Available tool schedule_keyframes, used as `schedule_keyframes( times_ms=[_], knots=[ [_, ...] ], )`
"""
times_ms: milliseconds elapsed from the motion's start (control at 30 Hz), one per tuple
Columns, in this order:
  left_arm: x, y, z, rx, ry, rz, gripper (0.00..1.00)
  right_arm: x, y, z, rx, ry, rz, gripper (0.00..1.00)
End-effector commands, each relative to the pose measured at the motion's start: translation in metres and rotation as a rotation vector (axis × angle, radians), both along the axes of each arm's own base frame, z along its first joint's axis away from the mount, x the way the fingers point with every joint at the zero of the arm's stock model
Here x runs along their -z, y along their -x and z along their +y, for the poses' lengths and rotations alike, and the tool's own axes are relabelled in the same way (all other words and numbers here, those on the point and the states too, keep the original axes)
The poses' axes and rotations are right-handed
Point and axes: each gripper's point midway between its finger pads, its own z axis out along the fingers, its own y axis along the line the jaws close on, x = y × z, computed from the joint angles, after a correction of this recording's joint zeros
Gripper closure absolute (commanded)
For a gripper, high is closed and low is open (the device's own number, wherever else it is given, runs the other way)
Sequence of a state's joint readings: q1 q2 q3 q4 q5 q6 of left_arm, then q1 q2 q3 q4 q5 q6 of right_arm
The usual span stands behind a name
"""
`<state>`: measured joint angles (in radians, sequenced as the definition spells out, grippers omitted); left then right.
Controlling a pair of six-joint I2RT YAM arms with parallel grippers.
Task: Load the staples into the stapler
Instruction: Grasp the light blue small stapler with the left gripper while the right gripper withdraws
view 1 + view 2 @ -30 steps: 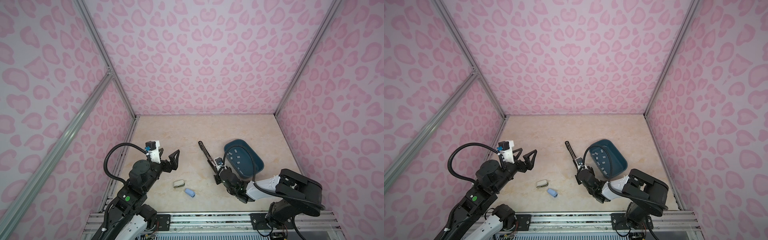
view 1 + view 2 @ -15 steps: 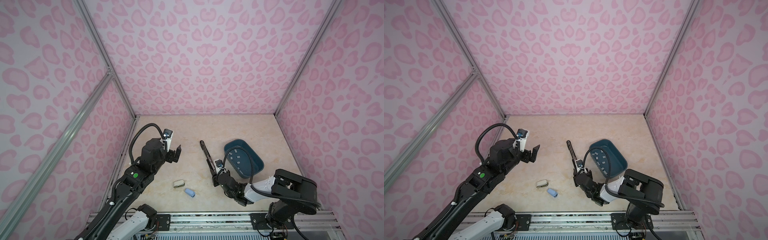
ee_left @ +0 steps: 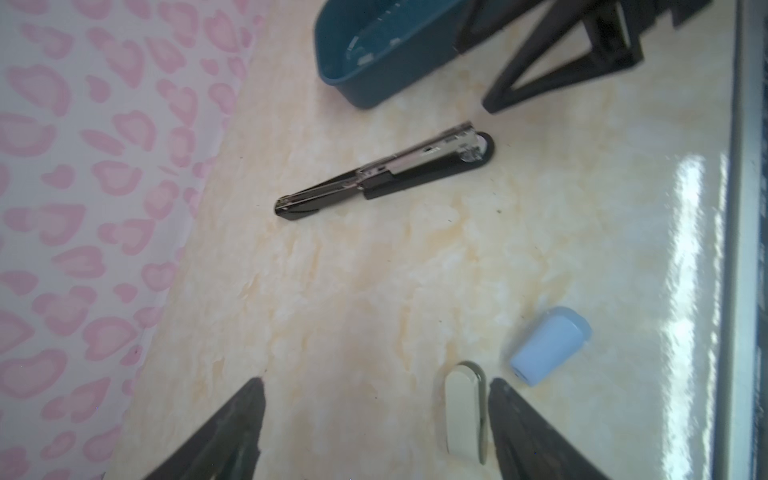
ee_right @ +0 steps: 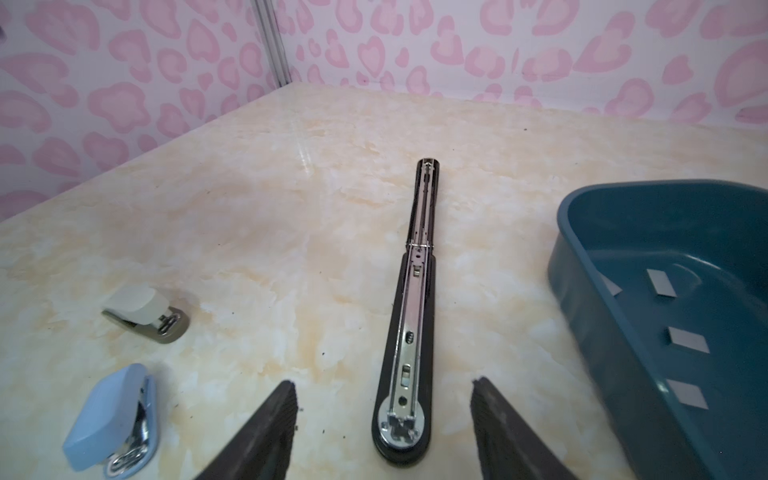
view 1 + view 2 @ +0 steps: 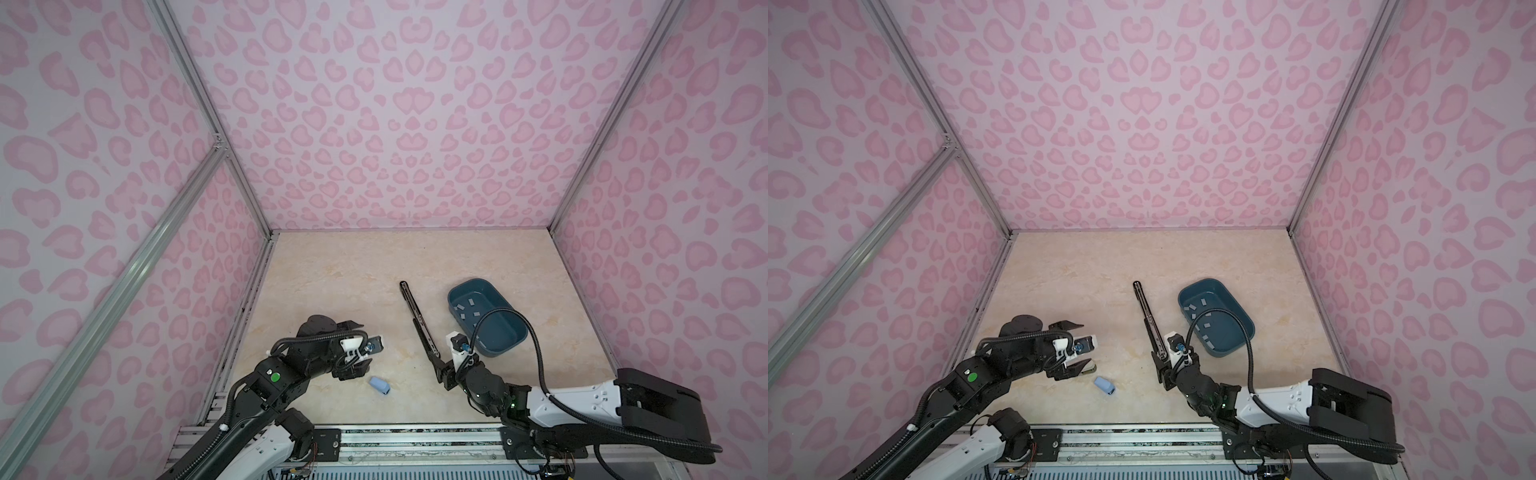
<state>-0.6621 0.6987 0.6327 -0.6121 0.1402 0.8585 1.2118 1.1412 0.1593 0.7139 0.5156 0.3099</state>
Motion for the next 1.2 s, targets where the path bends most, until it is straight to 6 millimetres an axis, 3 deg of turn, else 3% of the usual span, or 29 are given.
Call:
schedule_keyframes(
  times_ms=[0, 200, 267, 400, 700, 1167],
  knots=[
    [0.036, 0.022, 0.000, 0.175, -0.153, 0.009, 0.15, -0.005, 0.005, -0.015, 0.003, 0.002, -0.048, 0.33],
    [0.064, 0.038, -0.021, 0.343, -0.223, 0.051, 0.21, -0.021, 0.007, -0.054, 0.063, -0.065, -0.101, 0.29],
    [0.073, 0.034, -0.025, 0.364, -0.280, 0.028, 0.22, -0.027, 0.008, -0.066, 0.072, -0.080, -0.130, 0.27],
    [0.073, 0.034, -0.034, 0.377, -0.276, 0.051, 0.22, -0.040, 0.011, -0.089, 0.068, -0.169, -0.207, 0.22],
    [0.086, 0.052, -0.032, 0.437, -0.260, 0.042, 0.22, -0.027, -0.011, -0.093, 0.046, -0.199, -0.104, 0.22],
    [0.115, 0.056, -0.046, 0.489, -0.370, 0.181, 0.31, -0.032, -0.005, -0.095, 0.022, -0.249, -0.119, 0.18]
  ],
)
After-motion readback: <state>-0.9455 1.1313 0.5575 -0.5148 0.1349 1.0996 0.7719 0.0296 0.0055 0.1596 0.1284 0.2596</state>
